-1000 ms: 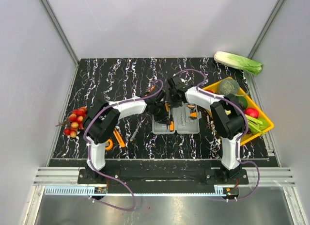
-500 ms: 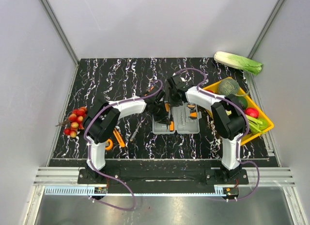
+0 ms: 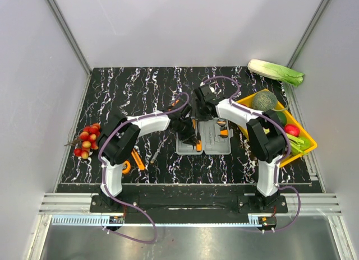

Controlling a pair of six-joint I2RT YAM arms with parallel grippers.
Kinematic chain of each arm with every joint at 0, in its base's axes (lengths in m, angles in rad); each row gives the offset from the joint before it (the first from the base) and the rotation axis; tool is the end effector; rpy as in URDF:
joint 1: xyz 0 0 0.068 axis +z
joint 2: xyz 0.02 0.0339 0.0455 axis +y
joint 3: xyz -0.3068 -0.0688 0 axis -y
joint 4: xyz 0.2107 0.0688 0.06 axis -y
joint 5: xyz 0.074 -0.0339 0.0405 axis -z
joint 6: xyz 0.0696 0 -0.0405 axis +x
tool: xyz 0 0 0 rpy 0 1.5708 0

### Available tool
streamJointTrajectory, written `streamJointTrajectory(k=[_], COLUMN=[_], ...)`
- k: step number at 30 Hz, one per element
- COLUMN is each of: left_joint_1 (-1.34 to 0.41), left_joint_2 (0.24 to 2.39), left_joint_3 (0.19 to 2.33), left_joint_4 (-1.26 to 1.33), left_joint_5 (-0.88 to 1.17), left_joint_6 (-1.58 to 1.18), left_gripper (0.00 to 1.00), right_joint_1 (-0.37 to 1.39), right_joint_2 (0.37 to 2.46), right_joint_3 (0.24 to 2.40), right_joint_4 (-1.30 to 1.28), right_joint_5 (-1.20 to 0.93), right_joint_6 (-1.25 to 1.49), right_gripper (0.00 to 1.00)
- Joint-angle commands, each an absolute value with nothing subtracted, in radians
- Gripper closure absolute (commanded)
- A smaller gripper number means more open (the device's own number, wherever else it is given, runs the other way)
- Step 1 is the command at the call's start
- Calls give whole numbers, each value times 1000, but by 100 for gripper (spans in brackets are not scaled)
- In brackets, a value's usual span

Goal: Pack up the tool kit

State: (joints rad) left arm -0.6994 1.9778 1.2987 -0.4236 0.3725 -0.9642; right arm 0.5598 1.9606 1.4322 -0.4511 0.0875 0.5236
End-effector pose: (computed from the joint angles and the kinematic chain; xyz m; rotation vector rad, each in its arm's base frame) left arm 0.2942 -0.2806 0.1857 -0.2594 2.9564 -0.8988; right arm 0.3665 0.2225 0.2239 -0.0123 2.5744 0.3077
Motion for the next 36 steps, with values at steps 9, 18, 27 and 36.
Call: streamJointTrajectory(k=[9, 18, 27, 36], left_joint_1=[-686, -687, -683, -670], left_joint_2=[2011, 2017, 2033, 2017], left_joint_3=[1309, 1308, 1302, 1313], left_joint_4=[-453, -459, -459, -459], left_joint_5=[359, 353, 367, 370], left_joint_6=[-951, -933, -937, -925], left_gripper=[83, 84, 85, 82], right_joint_1=[555, 555, 555, 557], right_joint_2=[2029, 2057, 2112, 2091], right_joint_3=[1437, 1408, 1416, 1436], right_joint_4=[-466, -479, -515, -509], right_joint_5=[98, 94, 120, 97], right_joint_6=[512, 460, 454, 485], right_gripper=[98, 99, 100, 100])
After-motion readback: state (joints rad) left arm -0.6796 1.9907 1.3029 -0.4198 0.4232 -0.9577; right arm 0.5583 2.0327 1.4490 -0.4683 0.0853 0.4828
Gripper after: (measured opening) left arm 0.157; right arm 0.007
